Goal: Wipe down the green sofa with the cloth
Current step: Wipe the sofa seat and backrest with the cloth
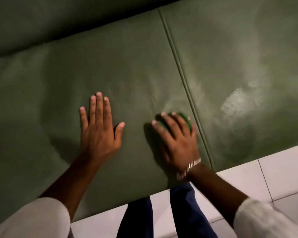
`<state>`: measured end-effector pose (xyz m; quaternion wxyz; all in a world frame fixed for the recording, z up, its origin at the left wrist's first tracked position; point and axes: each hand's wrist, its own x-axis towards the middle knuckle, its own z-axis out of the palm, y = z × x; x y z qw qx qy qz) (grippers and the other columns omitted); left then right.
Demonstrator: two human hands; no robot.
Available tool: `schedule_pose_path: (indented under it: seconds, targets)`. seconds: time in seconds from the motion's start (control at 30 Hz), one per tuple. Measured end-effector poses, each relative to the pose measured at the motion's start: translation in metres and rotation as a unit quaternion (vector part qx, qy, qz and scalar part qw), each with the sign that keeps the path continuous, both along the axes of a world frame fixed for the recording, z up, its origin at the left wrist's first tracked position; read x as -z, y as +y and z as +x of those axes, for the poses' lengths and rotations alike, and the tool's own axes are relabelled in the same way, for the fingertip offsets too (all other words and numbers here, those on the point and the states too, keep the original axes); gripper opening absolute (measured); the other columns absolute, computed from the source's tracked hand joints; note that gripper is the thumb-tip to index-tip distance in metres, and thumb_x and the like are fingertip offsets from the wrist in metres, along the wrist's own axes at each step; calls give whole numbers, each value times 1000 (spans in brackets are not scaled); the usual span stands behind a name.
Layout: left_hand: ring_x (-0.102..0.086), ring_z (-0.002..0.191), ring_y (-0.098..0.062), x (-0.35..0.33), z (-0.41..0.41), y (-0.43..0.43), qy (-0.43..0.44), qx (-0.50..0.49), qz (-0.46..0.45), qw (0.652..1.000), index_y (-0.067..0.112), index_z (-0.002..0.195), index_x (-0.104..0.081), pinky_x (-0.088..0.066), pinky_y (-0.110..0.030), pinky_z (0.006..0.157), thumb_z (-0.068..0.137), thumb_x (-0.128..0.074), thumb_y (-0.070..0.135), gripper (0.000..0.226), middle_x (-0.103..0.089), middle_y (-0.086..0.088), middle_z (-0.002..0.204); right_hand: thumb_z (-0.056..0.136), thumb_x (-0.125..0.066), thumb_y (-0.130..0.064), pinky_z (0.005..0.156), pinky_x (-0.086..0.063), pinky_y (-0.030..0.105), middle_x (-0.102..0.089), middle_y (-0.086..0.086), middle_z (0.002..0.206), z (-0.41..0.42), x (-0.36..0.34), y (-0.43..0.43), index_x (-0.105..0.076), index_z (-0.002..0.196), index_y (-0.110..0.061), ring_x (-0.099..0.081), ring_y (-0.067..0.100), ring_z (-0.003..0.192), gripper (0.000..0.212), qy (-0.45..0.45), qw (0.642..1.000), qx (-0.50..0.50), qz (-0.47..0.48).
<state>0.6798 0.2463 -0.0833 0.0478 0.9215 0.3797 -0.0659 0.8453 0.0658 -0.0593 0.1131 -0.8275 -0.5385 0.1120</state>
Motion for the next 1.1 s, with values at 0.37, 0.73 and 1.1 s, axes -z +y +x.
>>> schedule_pose_path:
  seconds: [0.37,0.73,1.1]
  targets:
    - [-7,157,-33,-3,6,3,-13,-3,8,1000,2,157,-11,-12,-59,124,96,-29,52,81,-9,-20,168,96,-43,-48,111,-33,60,-45,5,154,22,2,-14,-39,146,-38,-38,32,144,51,-77,995,-47,-52]
    - [-14,156,-33,-15,-35,24,-33,-104,-3,994,1,155,-23,-25,-57,122,91,-42,43,80,-17,-18,167,94,-32,-53,108,-36,64,-43,2,155,1,-3,63,-40,147,-33,-35,33,144,57,-7,997,-52,-61]
    - [-18,155,-34,2,-147,99,-3,-262,22,965,1,155,-23,-22,-57,123,91,-35,53,84,-19,-20,167,89,-55,-37,119,-11,64,-23,4,163,-45,6,322,-22,151,-25,-16,31,151,72,63,970,234,12]
